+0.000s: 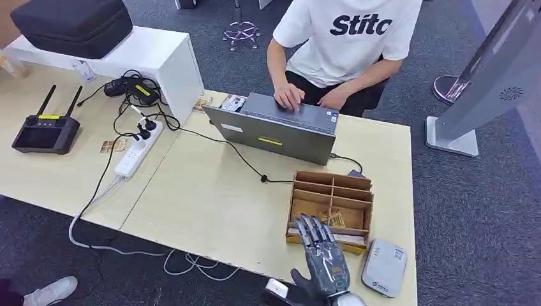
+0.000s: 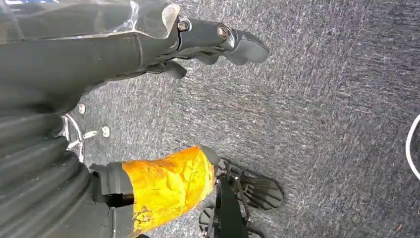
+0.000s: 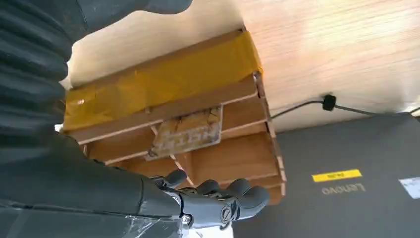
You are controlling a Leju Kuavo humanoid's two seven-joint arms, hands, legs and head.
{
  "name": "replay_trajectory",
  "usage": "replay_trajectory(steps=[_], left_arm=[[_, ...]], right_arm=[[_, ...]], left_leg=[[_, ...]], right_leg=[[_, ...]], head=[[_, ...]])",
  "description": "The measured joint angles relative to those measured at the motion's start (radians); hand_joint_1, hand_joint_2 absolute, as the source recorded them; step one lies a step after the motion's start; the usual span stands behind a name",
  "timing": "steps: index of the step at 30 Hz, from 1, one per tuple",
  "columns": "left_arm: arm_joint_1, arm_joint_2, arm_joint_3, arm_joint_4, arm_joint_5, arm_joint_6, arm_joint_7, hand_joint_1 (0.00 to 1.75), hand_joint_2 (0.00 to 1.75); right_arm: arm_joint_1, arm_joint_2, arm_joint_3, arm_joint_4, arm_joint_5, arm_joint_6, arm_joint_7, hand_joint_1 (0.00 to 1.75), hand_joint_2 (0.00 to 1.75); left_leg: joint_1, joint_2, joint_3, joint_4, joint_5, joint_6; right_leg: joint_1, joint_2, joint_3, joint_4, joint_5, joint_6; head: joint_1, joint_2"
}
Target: Pass the card to the sensor for recognition and then transmit it.
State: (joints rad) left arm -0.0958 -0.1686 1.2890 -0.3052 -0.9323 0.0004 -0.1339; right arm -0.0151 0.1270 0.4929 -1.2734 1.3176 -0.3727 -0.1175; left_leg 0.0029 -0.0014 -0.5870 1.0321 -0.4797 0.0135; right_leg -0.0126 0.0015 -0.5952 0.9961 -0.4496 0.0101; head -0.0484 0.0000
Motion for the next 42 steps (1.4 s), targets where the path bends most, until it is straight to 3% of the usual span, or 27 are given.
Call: replay_trajectory(steps=[11,20,31,42], left_arm=[[0.000,0.000,0.000,0.000,0.002,0.000,-0.002,0.00,1.75],[0.000,-0.008,0.000,0.000,0.007,0.001,-0.003,0.00,1.75],[0.000,-0.020,0.000,0.000,0.008,0.003,-0.003,0.00,1.75],[0.000,-0.027,0.000,0.000,0.010,0.003,-0.003,0.00,1.75]], right_arm=[[-0.003,0.024,-0.040,0.051,-0.003,0.002,-0.006,0.00,1.75],[-0.008,0.043,-0.132,0.068,0.062,-0.024,-0.008,0.00,1.75],[0.008,0.077,-0.212,-0.001,0.098,-0.082,-0.030,0.00,1.75],[0.018,0.090,-0.235,-0.036,0.109,-0.097,-0.029,0.00,1.75]], left_leg=[[0.000,0.000,0.000,0.000,0.000,0.000],[0.000,0.000,0.000,0.000,0.000,0.000],[0.000,0.000,0.000,0.000,0.000,0.000],[0.000,0.000,0.000,0.000,0.000,0.000]], right_leg=[[0.000,0.000,0.000,0.000,0.000,0.000],[0.000,0.000,0.000,0.000,0.000,0.000],[0.000,0.000,0.000,0.000,0.000,0.000],[0.000,0.000,0.000,0.000,0.000,0.000]], head=[[0.000,0.000],[0.000,0.000],[0.000,0.000],[0.000,0.000]])
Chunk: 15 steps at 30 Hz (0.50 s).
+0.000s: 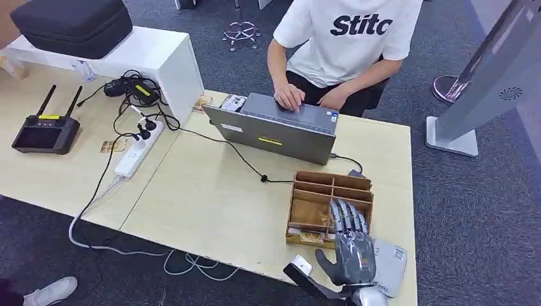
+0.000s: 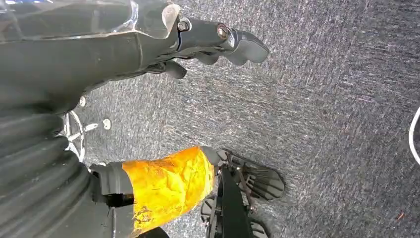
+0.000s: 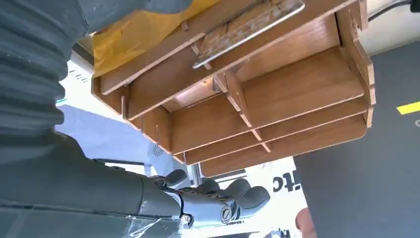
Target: Pass the card to the sensor for recognition and then transmit it.
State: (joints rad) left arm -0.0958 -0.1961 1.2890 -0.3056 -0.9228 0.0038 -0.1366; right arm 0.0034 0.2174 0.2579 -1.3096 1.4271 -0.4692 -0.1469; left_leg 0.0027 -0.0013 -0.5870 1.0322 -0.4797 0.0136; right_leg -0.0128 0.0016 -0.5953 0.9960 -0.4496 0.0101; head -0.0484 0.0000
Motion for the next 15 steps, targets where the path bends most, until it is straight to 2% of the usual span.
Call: replay_trajectory(steps=[15], left_arm=[[0.000,-0.001,0.000,0.000,0.000,0.000,0.000,0.00,1.75]], right_arm=[[0.008,0.008,-0.011,-0.009,0.008,-0.002,-0.002,0.00,1.75]], left_leg=[[0.000,0.000,0.000,0.000,0.000,0.000]], right_leg=[[0.000,0.000,0.000,0.000,0.000,0.000]], head=[[0.000,0.000]])
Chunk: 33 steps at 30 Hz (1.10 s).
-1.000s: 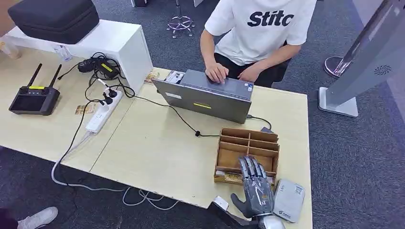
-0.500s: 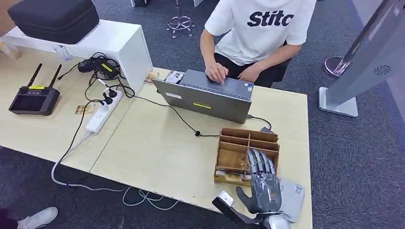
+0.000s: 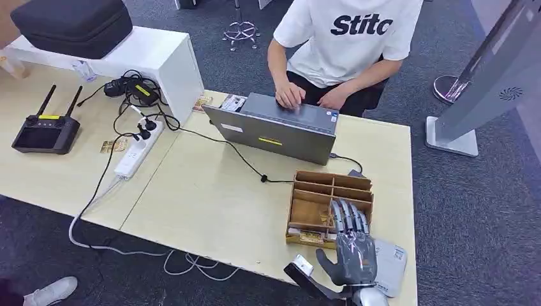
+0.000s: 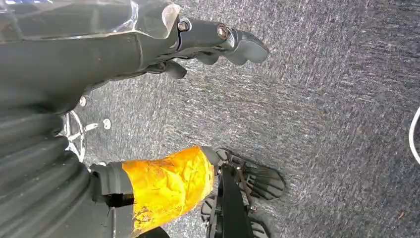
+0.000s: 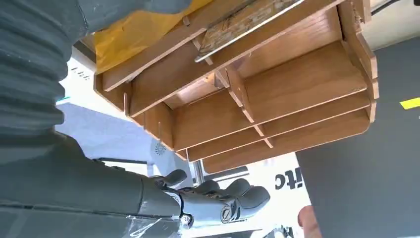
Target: Pass the card to the sensor for recognition and then transmit it.
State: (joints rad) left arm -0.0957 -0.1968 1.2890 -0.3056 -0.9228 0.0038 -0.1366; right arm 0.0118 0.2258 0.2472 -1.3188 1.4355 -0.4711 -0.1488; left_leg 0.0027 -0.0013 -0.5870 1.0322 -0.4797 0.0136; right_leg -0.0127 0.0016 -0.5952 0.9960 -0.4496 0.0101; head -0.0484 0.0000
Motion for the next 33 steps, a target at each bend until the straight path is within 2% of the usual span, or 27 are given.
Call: replay_trajectory(steps=[23,33], left_arm=[[0.000,-0.005,0.000,0.000,0.000,0.000,0.000,0.00,1.75],[0.000,-0.023,-0.001,-0.010,0.000,-0.001,0.003,0.00,1.75]], right_arm=[[0.003,0.001,0.000,-0.005,0.003,0.003,-0.001,0.00,1.75],[0.007,0.011,0.007,-0.003,0.014,0.039,-0.005,0.00,1.75]], left_leg=[[0.000,0.000,0.000,0.000,0.000,0.000],[0.000,0.000,0.000,0.000,0.000,0.000]], right_leg=[[0.000,0.000,0.000,0.000,0.000,0.000],[0.000,0.000,0.000,0.000,0.000,0.000]], head=[[0.000,0.000],[0.000,0.000]])
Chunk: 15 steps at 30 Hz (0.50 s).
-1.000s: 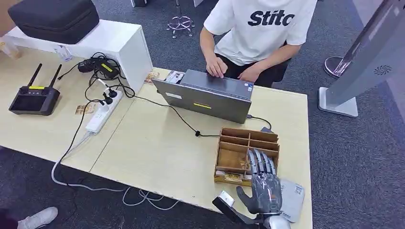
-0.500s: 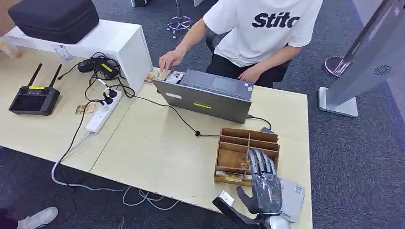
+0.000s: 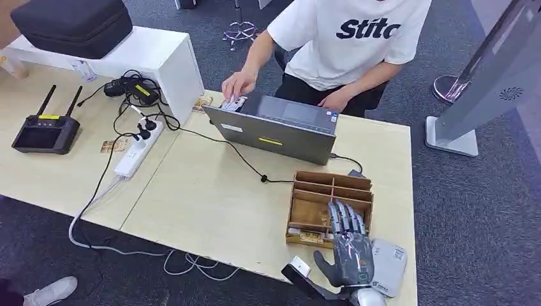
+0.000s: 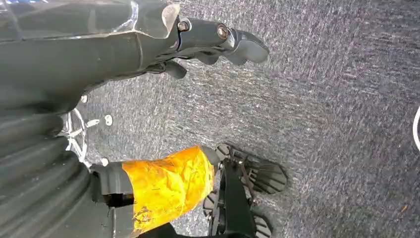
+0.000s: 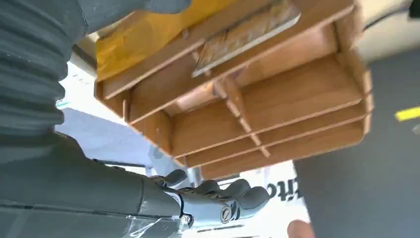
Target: Pass the card to the sensor for recognition and then transmit it.
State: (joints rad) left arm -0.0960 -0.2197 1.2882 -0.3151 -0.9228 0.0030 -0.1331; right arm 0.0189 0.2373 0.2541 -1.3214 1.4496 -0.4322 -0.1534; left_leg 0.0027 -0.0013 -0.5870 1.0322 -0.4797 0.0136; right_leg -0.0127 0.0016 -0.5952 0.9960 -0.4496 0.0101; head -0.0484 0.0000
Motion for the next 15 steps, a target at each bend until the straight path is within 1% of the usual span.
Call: replay_trajectory(steps=[15], left_arm=[[-0.001,-0.009,-0.001,-0.011,0.000,-0.001,0.002,0.00,1.75]], right_arm=[[-0.007,0.001,0.013,0.022,0.007,-0.001,0.008,0.00,1.75]], left_leg=[[0.000,0.000,0.000,0.000,0.000,0.000]], right_leg=[[0.000,0.000,0.000,0.000,0.000,0.000]], head=[[0.000,0.000]])
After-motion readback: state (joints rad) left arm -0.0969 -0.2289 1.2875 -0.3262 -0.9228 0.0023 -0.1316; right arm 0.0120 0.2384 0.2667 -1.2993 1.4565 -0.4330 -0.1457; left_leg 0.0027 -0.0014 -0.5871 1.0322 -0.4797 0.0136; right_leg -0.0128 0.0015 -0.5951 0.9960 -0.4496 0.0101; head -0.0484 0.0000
